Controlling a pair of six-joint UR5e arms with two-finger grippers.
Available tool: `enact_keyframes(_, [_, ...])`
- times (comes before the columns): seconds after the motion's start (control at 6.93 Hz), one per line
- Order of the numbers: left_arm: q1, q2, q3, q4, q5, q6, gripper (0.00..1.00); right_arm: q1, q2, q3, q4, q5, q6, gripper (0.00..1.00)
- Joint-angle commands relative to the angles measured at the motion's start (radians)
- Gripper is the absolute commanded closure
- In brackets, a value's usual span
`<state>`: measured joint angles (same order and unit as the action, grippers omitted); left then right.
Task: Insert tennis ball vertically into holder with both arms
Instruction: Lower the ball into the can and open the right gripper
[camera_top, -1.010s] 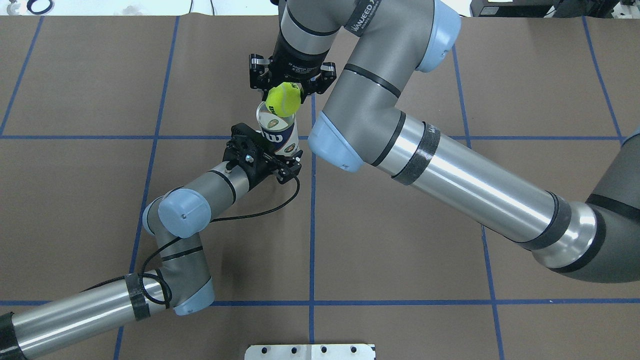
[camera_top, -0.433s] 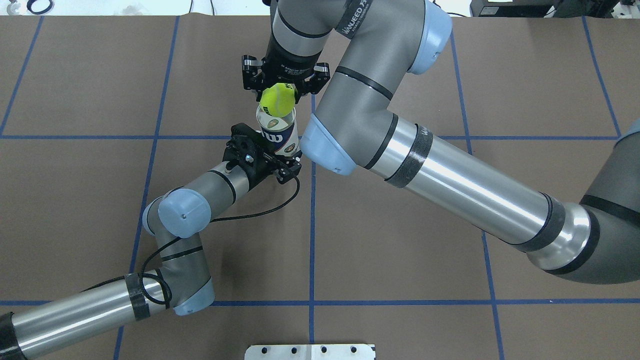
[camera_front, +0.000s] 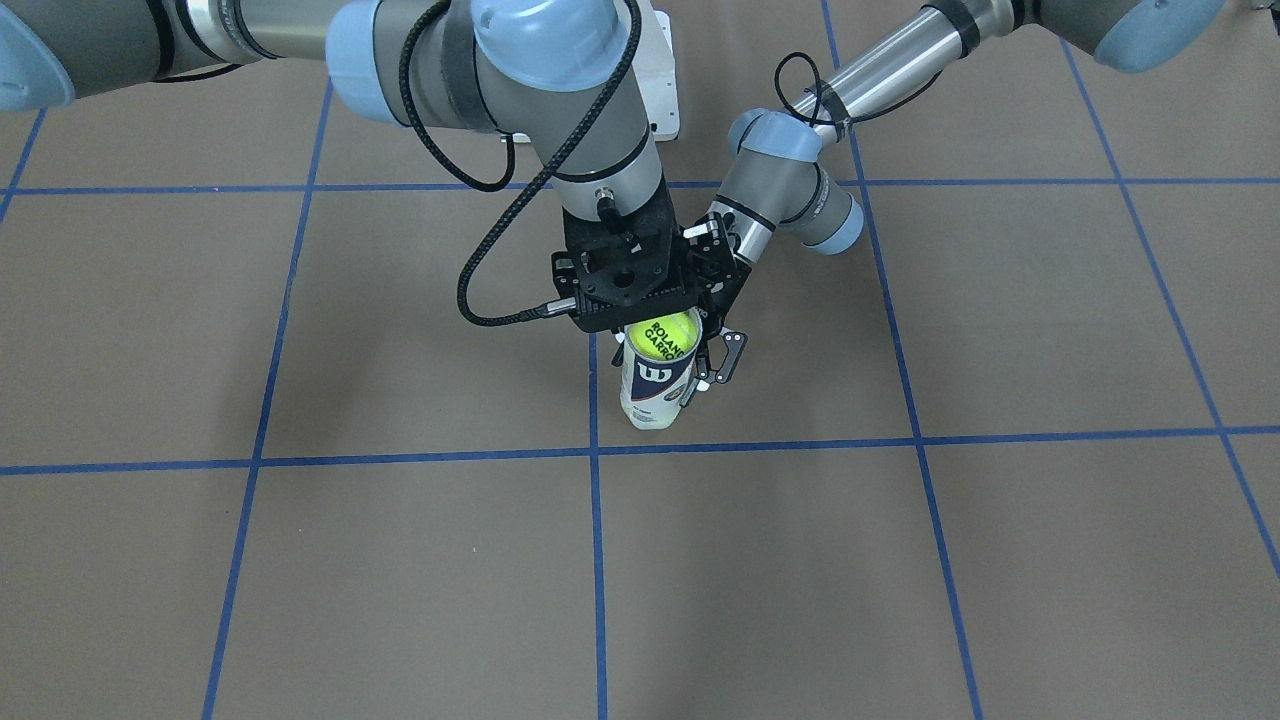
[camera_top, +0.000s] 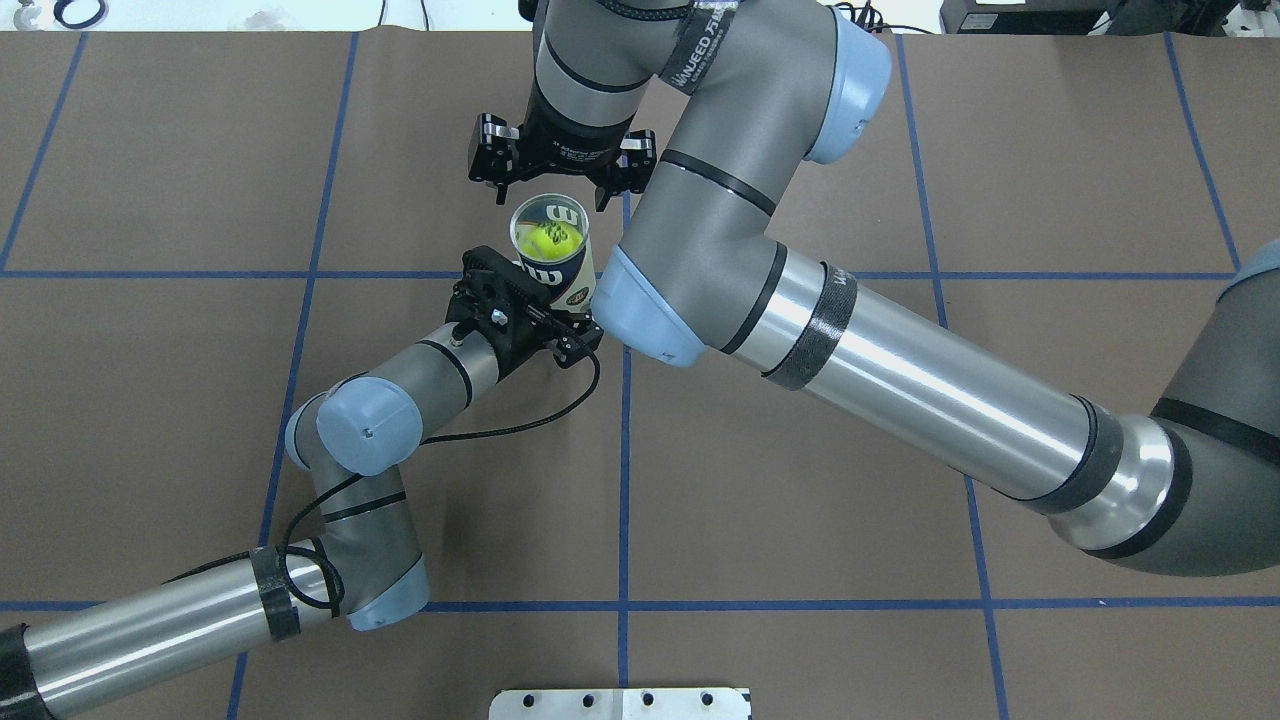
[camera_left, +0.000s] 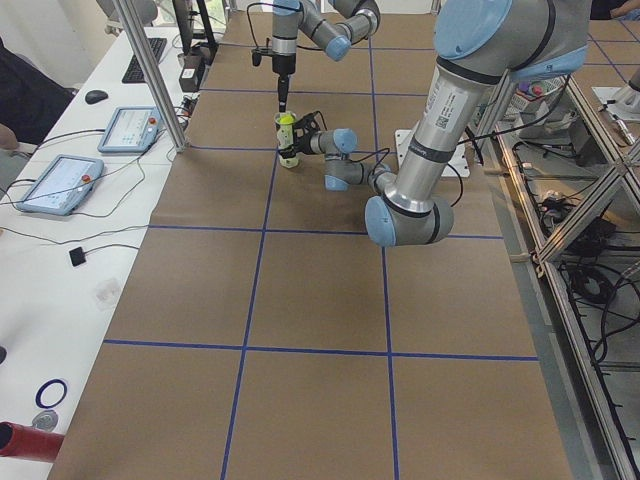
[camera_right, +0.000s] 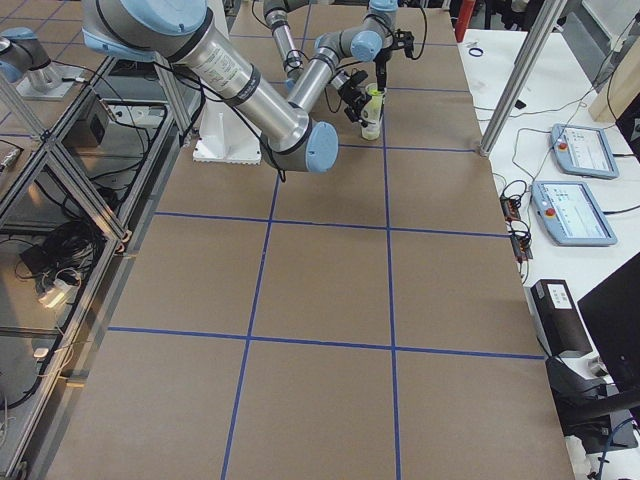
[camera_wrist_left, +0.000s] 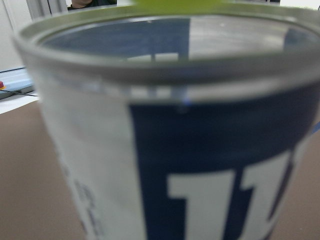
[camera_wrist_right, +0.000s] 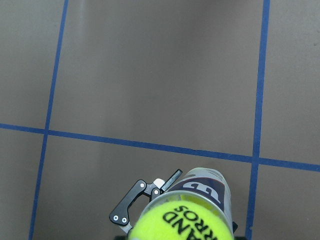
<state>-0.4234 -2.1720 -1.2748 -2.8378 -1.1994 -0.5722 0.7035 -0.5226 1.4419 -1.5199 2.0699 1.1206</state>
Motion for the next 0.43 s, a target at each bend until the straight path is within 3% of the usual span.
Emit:
enact_keyframes(0.0, [0.000, 0.000, 0.000, 0.000, -0.002, 0.000, 0.01, -0.001, 0.000, 0.012, -0.002, 0.001, 0.019, 0.01])
enact_keyframes(0.29, [0.000, 0.001, -0.001, 0.002, -0.003, 0.000, 0.01, 0.001, -0.002, 0.023, -0.003, 0.004, 0.019, 0.01])
